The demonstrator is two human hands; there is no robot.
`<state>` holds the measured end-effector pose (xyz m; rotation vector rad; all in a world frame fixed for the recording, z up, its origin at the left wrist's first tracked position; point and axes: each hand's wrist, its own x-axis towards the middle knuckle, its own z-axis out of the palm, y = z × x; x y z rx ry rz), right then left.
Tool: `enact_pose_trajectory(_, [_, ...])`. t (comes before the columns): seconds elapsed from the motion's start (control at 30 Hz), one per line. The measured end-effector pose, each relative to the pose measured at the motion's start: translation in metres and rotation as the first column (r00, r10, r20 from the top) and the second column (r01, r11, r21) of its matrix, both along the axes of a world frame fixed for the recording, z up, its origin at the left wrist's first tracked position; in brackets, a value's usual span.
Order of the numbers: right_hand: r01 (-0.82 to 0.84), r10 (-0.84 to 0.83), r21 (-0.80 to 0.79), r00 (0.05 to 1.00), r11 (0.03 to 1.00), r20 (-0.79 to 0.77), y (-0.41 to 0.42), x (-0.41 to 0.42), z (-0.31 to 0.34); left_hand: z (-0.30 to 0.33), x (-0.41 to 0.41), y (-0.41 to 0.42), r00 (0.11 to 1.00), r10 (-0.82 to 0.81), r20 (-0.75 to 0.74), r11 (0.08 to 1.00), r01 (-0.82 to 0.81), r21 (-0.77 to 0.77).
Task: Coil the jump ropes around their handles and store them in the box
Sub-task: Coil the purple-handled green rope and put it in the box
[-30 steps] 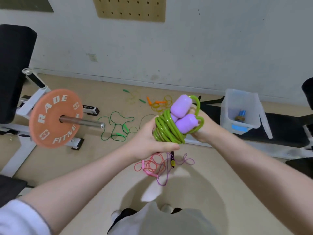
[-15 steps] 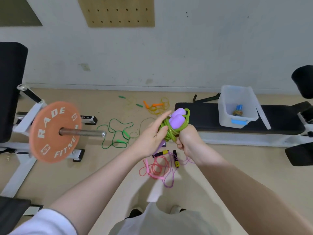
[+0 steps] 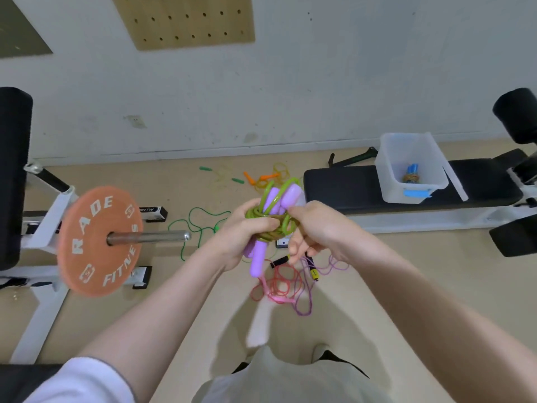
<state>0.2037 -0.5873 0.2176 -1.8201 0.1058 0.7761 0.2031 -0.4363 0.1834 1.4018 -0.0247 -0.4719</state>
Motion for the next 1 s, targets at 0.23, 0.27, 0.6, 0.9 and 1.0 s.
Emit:
enact_pose_trajectory(0.23, [-0.115, 0.164, -0.117, 0.715, 0.986, 0.68, -0.007, -0.006, 0.0, -0.003, -0.003, 0.014, 0.954, 0.016, -0.301, 0.962, -0.096, -0.254])
enact_pose_trajectory(0.27, [-0.161, 0.143, -0.038, 0.708, 0.986, 0.691, -0.006, -0.01, -0.001, -0.001, -0.004, 0.016, 0.951, -0.002, -0.309, 0.957, -0.088, -0.276])
enact_pose_trajectory(0.6, [0.124, 0.163, -0.264, 0.523, 0.957, 0.837, 0.021, -0.016, 0.003, 0.007, -0.013, 0.043, 0.921, -0.274, -0.275, 0.949, 0.214, -0.23])
enact_pose_trajectory(0.9, [0.377, 0.058, -0.277, 0.499, 0.884, 0.865, 0.03, -0.033, 0.004, 0.023, -0.016, 0.046, 0.918, -0.355, -0.174, 0.935, 0.345, -0.086])
enact_pose_trajectory(1.0, [0.227, 0.19, -0.36, 0.542, 0.905, 0.819, 0.026, -0.036, 0.008, 0.026, -0.016, 0.043, 0.916, -0.352, -0.19, 0.935, 0.351, -0.042])
